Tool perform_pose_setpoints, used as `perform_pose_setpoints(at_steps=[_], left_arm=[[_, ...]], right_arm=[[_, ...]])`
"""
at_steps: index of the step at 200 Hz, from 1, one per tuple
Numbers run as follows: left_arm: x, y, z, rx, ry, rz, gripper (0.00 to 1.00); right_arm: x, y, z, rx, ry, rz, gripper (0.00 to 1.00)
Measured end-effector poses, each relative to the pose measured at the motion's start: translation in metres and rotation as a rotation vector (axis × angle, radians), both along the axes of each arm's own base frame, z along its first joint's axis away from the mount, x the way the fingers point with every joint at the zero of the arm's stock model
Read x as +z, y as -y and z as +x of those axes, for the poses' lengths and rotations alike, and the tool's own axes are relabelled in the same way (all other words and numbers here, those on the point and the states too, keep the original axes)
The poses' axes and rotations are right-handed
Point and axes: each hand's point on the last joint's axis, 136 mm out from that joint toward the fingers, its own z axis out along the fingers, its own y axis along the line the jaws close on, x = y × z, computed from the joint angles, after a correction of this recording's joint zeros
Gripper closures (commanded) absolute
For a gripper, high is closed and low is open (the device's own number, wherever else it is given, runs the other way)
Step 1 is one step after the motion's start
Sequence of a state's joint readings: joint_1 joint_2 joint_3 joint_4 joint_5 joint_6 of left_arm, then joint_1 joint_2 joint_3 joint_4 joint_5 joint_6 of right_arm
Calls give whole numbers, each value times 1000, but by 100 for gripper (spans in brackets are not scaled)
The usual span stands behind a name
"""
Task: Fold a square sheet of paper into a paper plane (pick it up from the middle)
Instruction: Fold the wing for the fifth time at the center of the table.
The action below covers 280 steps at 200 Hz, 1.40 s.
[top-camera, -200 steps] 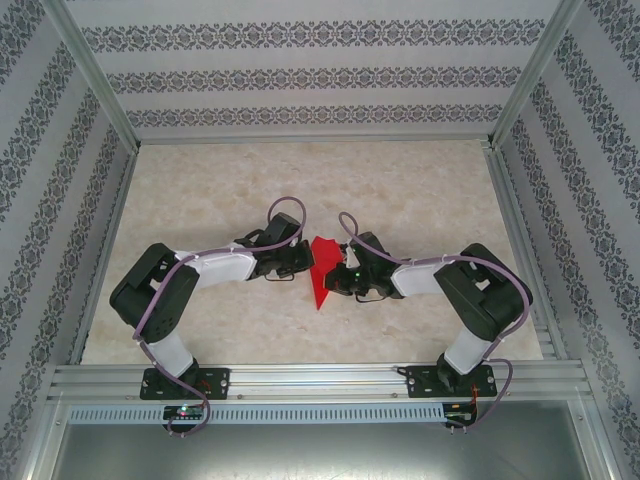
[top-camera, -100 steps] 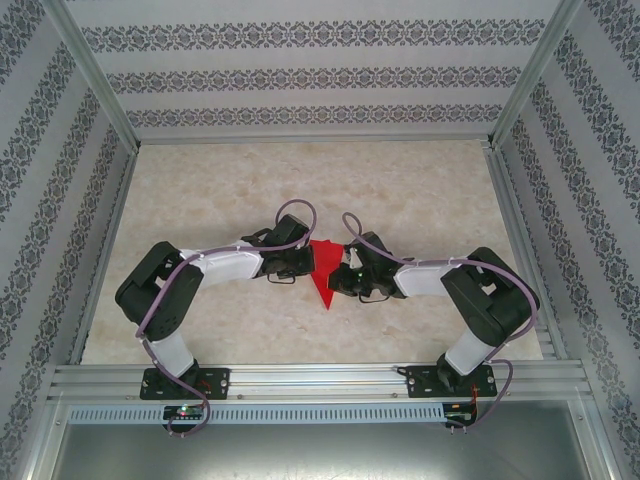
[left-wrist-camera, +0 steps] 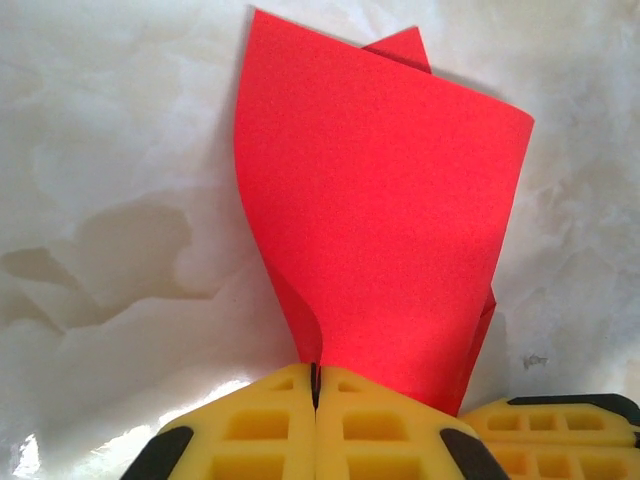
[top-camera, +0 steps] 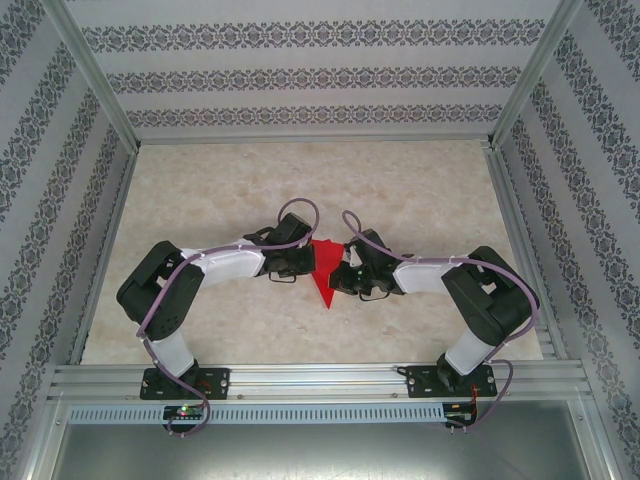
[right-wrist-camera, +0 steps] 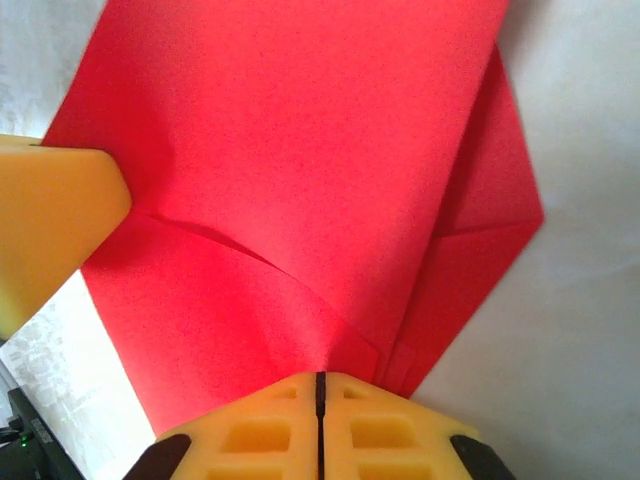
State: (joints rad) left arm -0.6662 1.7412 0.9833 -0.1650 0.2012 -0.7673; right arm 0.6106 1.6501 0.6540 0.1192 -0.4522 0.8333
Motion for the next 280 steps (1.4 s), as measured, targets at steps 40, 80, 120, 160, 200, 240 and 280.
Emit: perform_pose_setpoints(at_steps=[40,80,120,160,200,240,280], left_arm=[[8,10,0,-25,3,-29,82],[8,12,-2,-33,-7,-38,78],[9,17,-8,-53,-19,-50,76],[17,19,-13,-63,-14,-57,75],[28,18,-14,-63,-1,-67,81],[26,16,-16,-65,-11,-60,88],[29,22,-14,-80,-13,-67,97]], right_arm=[[0,0,1,3,0,-2,97],[0,0,0,16,11,-6,98],[0,1,2,15,13,-6,99],[-1,1,2,16,11,-4,99],[-1,1,2,16,11,-4,99],[-1,1,2,18,12,-4,99],[-1,1,2,18,13,-3,99]])
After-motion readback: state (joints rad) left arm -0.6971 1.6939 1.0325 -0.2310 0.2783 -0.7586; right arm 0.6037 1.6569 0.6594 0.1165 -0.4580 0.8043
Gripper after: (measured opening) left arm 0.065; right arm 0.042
